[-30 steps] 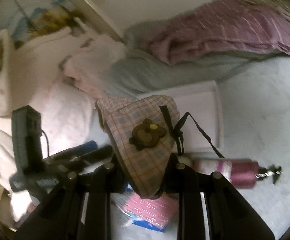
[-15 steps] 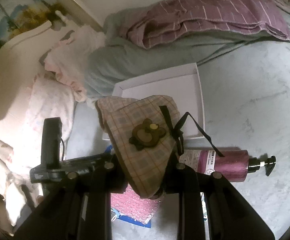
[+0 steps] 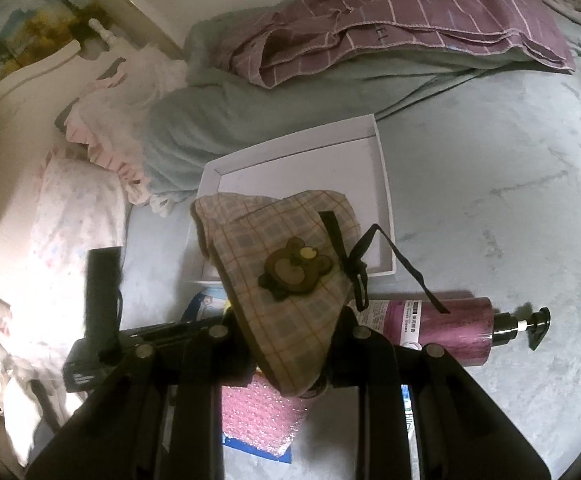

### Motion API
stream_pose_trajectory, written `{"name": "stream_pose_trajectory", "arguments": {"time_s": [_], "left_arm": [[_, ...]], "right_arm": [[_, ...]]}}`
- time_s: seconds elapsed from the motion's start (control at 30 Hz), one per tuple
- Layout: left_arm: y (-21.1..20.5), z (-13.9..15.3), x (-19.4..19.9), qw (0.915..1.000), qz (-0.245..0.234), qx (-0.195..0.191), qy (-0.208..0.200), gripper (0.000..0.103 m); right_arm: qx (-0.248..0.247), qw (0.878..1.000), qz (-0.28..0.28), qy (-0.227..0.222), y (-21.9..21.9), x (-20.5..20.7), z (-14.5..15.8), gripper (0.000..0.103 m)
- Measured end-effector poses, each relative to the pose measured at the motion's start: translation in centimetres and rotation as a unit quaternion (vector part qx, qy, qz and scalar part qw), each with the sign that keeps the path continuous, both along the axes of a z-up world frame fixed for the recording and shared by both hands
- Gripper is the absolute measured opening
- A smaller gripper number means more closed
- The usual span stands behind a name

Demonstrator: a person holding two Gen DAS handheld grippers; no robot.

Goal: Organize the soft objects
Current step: 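Grasp the yellow card with the left gripper while the right holds the pouch above the tray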

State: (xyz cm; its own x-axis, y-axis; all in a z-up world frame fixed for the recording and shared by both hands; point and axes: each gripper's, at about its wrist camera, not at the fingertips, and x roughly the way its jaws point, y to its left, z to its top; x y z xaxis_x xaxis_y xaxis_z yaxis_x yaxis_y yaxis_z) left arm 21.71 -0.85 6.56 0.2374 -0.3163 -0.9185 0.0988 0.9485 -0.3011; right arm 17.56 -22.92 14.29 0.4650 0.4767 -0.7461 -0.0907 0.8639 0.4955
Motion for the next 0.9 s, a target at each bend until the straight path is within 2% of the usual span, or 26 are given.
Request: {"name": "stream_pose_trajectory", "arguments": {"time_s": [0.1,0.27,0.37,0.53,0.67,0.73,0.9], "left_arm": [[0.4,0.9,-0.2,0.9999,0.003,-0.008,-0.015,0.013],[2.8,3.8,-1.2,0.9970,0.011,-0.053,-0.055,0.012],[4.5,6.0,-2.0,0.9916,0.024,-0.083,-0.096,0.012],[5.8,8.4,-2.4,0.9793,0.055,-0.104,-0.165,0.012],[5.9,7.8,-1.5,0.9771,0.066,-0.115,-0.167,0.012],[5.4,7.3,-1.0,0.9769,0.066,-0.121,-0.164,0.012],[3.9,4.3,1.7,0.9765,0.092,-0.138,-0.137,0.012]], "right_arm": [[-0.003,1.000,0.009,-0.005,1.0,-0.1,0.3,0.027],[0.003,0.999,0.030,-0.011,3.2,-0.1,0.9,0.027],[0.002,0.999,0.021,-0.030,3.8,0.0,2.1,0.027],[0.011,0.998,0.010,-0.056,4.4,0.8,3.1,0.027],[0.006,0.999,-0.010,-0.045,3.9,1.4,1.4,0.027],[0.024,0.999,-0.016,-0.038,2.9,1.9,0.8,0.027],[0.017,0.997,-0.061,-0.045,0.0,2.5,0.2,0.027]]}}
